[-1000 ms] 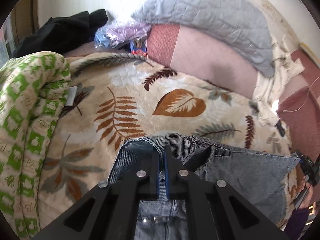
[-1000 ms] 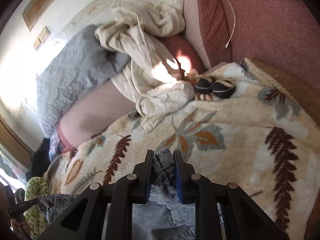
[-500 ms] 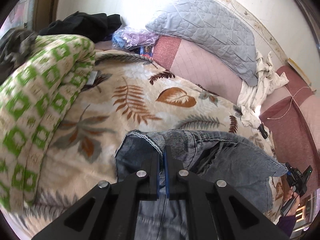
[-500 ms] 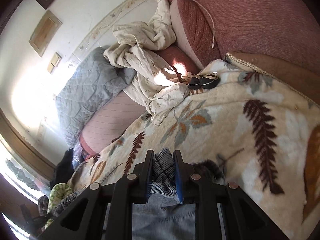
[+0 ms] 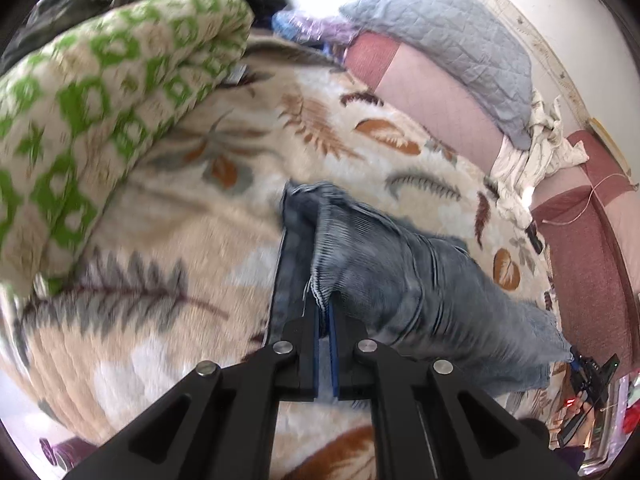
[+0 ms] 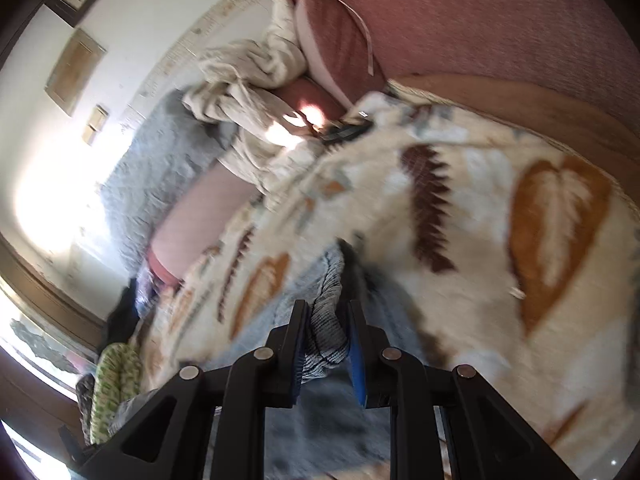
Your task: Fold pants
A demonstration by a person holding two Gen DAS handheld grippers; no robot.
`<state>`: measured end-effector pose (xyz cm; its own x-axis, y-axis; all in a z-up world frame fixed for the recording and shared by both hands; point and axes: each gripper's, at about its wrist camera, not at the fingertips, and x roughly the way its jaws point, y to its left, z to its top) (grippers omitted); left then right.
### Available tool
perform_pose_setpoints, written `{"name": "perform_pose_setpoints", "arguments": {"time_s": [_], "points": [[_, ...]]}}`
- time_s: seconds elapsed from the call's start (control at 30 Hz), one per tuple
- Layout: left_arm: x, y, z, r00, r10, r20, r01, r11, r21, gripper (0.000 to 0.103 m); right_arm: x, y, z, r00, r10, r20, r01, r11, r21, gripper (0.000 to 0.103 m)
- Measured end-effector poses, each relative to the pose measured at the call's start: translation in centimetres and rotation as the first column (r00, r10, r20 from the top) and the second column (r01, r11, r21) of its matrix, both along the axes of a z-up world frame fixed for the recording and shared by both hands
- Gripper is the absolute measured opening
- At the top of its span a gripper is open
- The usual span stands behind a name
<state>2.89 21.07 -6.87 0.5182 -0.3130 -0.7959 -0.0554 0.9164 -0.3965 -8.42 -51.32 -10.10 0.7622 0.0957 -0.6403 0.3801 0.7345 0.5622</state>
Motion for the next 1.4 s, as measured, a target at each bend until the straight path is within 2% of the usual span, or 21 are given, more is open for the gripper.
{"name": "perform_pose_setpoints", "arguments": {"time_s": [0.17, 0.33, 0.67, 0.9, 0.97, 1.07, 1.1, 1.13, 1.17, 1.23, 1.33, 1.4], "points": [[-1.1, -0.2, -1.5, 1.000, 0.006, -0.031, -0.005, 1.000, 0.027, 0.004, -2.0, -0.4, -1.6, 0.995, 0.038, -0.089, -0.039, 0.999, -0.011, 0.020], [-1.5, 0.0, -2.1, 0.999, 0.016, -0.048, -0.015, 1.000, 0.022, 0.004, -2.6, -0.5, -3.2, 0.985, 0.051, -0.162, -0.054, 0.998, -0.012, 0.020], [-2.2, 0.8, -3.0, 0.996, 0.034, -0.078, -0.035, 0.999, -0.005, 0.005, -2.7, -0.2, -3.6, 0.979, 0.048, -0.199, -0.054, 0.998, -0.026, 0.020], [-2.8, 1.3, -3.6, 0.993, 0.049, -0.106, -0.048, 0.999, 0.006, 0.008, -2.6, 0.0, -3.7, 0.974, 0.045, -0.222, -0.053, 0.998, -0.031, 0.021], [-3.1, 1.3, -3.4, 0.993, 0.057, -0.104, -0.054, 0.998, 0.037, 0.008, -2.5, 0.1, -3.6, 0.972, 0.039, -0.231, -0.050, 0.998, -0.040, 0.023], [-3.6, 1.6, -2.5, 0.992, 0.091, -0.091, -0.079, 0.988, 0.133, 0.008, -2.5, 0.2, -3.2, 0.968, 0.025, -0.248, -0.043, 0.997, -0.066, 0.023], [-3.8, 1.8, -2.1, 0.992, 0.097, -0.084, -0.084, 0.986, 0.145, 0.011, -2.5, 0.2, -2.9, 0.968, 0.019, -0.249, -0.040, 0.996, -0.078, 0.023], [-4.0, 1.9, -1.8, 0.992, 0.103, -0.076, -0.090, 0.983, 0.158, 0.022, -2.5, 0.3, -2.5, 0.967, 0.009, -0.254, -0.036, 0.994, -0.101, 0.023], [-4.3, 1.8, -1.3, 0.992, 0.109, -0.065, -0.096, 0.979, 0.178, 0.041, -2.5, 0.6, -2.0, 0.965, -0.013, -0.264, -0.025, 0.990, -0.139, 0.023], [-4.6, 1.4, -0.4, 0.993, 0.111, -0.033, -0.102, 0.971, 0.214, 0.063, -2.5, 0.8, -1.1, 0.961, -0.046, -0.273, -0.006, 0.982, -0.187, 0.028], [-5.0, -0.7, 1.0, 0.996, 0.084, 0.014, -0.085, 0.959, 0.270, 0.067, -1.9, 2.2, 0.6, 0.970, -0.038, -0.241, -0.016, 0.975, -0.222, 0.047], [-4.9, -2.6, 1.7, 0.999, 0.041, 0.034, -0.049, 0.960, 0.277, 0.072, -1.4, 3.5, 1.4, 0.975, -0.024, -0.221, -0.031, 0.970, -0.242, 0.066]]}}
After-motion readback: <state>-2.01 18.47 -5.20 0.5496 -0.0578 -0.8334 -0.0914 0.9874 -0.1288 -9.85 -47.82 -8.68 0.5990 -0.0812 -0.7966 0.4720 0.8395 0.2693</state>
